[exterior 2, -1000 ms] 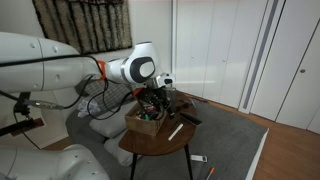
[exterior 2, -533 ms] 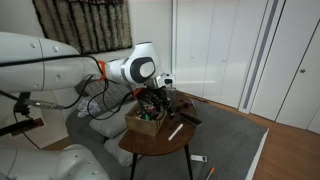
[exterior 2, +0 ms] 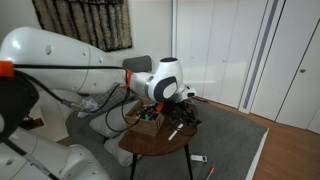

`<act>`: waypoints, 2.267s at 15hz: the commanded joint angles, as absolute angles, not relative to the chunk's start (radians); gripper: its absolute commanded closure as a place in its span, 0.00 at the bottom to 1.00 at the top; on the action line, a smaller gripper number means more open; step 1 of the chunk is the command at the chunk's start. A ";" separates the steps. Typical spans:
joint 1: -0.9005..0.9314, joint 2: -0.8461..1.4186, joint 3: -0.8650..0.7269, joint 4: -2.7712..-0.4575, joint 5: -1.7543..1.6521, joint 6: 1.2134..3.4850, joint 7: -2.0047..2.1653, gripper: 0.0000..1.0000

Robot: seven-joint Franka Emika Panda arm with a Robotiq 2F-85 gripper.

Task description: Pick up the white object on the table and put it inside the box

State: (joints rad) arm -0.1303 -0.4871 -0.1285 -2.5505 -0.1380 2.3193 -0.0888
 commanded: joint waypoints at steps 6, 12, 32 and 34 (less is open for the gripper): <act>-0.053 -0.231 -0.156 -2.398 0.030 2.250 -0.200 0.00; -0.064 -0.143 -0.122 -2.396 0.007 2.275 -0.112 0.16; -0.061 -0.321 -0.052 -2.398 -0.126 2.245 -0.056 0.96; -0.041 -0.393 -0.043 -2.376 -0.115 2.245 -0.104 0.96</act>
